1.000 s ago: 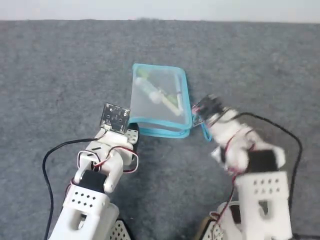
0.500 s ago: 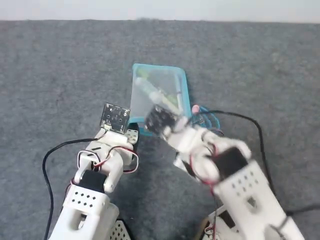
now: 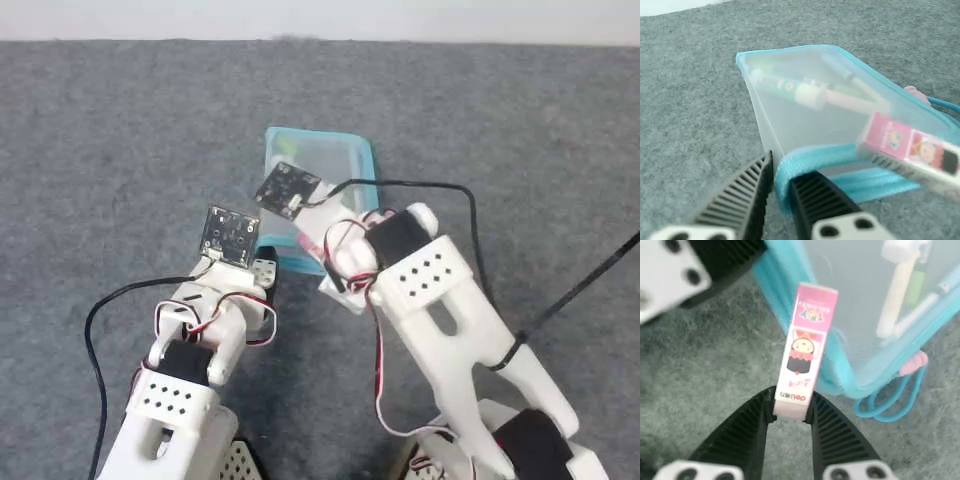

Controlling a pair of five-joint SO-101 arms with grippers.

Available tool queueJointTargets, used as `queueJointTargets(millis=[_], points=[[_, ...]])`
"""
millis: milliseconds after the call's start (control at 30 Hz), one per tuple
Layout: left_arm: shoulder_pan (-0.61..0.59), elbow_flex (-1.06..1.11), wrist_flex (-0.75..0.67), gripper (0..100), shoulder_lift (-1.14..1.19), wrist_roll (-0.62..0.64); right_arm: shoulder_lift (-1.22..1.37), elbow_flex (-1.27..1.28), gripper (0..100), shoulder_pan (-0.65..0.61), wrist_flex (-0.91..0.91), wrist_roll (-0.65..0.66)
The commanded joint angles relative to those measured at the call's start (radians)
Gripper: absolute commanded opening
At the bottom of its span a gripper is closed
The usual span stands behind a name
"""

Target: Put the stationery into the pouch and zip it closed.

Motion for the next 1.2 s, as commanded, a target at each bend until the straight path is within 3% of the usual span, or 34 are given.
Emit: queueJointTargets(millis=[0,267,767,1167], points=[[-0.002,-0.041,-0.028,1,-0.026,-0.006,-0.064,0.029,0.7,-0.065,0.013,0.017],[0.003,-0.054,-0.028,1,-0.026,0.000,-0.179,0.226,0.7,-0.071,-0.077,-0.020],[0.003,-0.071,-0.055,1,-0.025,0.003,0.041,0.127,0.6,0.031,-0.104,-0.040],[0.006,-0.071,-0.057,1,-0.025,0.023,0.061,0.069,0.6,0.030,-0.120,-0.058]])
